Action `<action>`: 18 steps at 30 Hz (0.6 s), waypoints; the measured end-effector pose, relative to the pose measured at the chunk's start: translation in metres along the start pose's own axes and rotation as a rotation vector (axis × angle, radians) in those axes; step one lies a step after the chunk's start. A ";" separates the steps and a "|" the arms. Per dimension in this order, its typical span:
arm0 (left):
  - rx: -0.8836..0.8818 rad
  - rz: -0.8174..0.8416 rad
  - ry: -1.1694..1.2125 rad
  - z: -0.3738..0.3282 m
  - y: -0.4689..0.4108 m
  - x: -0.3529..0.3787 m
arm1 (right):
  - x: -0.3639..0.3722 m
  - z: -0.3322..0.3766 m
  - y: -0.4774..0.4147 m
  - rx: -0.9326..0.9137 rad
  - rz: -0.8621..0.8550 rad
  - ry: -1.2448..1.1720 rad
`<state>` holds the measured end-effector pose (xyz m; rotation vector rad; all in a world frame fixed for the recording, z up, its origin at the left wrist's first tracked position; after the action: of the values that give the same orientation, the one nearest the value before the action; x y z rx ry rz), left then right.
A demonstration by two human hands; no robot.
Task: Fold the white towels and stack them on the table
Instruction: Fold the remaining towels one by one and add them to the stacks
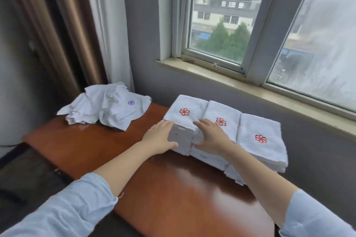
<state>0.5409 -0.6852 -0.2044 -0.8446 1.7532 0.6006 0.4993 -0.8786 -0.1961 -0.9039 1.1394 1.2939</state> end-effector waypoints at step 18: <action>-0.343 -0.101 -0.076 0.249 0.177 -0.095 | 0.058 0.294 -0.064 -0.249 0.097 0.010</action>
<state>0.5692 -0.3670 -0.1955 -1.1243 1.5506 0.8694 0.5944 -0.5875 -0.1887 -1.0475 1.0551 1.5369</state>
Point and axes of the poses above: each hand's wrist, its own y-axis away from the middle knuckle, its own x-axis out of the palm, z = x × y, the point moved 2 cm from there along -y, towards the middle knuckle, and after that the axes turned 12 degrees about x, right-handed, at the moved point
